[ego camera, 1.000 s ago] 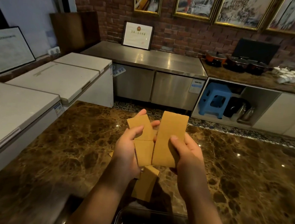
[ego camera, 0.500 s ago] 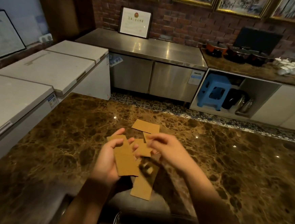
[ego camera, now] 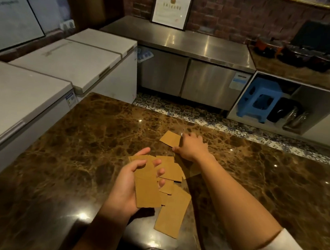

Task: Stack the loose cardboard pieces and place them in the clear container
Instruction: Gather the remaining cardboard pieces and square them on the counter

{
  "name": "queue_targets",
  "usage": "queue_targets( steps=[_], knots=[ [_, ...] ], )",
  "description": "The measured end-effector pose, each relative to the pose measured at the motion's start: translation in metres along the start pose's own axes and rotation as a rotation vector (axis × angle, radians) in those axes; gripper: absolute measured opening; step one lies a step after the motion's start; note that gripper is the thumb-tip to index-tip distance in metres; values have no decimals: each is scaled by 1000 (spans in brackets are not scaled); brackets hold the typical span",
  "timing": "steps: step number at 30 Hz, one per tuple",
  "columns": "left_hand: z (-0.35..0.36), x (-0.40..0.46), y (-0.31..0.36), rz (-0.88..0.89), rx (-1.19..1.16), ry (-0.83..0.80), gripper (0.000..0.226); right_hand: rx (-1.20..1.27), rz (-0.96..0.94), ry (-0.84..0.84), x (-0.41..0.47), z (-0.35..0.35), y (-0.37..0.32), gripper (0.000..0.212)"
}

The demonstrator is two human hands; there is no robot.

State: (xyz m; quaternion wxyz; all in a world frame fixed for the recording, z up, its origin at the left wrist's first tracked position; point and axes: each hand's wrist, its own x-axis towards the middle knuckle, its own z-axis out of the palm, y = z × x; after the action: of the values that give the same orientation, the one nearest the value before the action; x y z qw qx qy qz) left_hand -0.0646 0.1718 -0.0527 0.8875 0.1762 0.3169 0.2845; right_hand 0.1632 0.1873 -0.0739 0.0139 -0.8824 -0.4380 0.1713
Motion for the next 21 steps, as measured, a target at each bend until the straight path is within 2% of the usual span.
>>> queue_targets(
  steps=[2, 4, 5, 8, 11, 13, 15, 18, 21],
  knots=[
    [0, 0, 0, 1, 11, -1, 34, 3, 58, -44, -5, -3, 1, 68],
    [0, 0, -1, 5, 12, 0, 33, 65, 111, -54, -10, -5, 8, 51],
    [0, -1, -1, 10, 10, 1, 33, 76, 139, -62, -12, -5, 10, 51],
    [1, -4, -2, 24, -5, 15, 33, 51, 226, -156, -23, -2, 12, 71],
    [3, -7, -3, 23, -16, 26, 32, 173, 284, -209, -33, 3, 8, 81],
    [6, -9, -3, 23, -1, 29, 31, 333, 328, -164, -39, 3, 8, 76],
    [7, -10, -1, 30, 8, 29, 31, 514, 349, -68, -44, -3, 10, 57],
    [10, -14, 2, 56, 18, 32, 30, 949, 337, 52, -62, -24, 21, 30],
    [17, -19, 5, 104, 52, 9, 29, 1375, 282, 43, -98, -49, 24, 24]
  ],
)
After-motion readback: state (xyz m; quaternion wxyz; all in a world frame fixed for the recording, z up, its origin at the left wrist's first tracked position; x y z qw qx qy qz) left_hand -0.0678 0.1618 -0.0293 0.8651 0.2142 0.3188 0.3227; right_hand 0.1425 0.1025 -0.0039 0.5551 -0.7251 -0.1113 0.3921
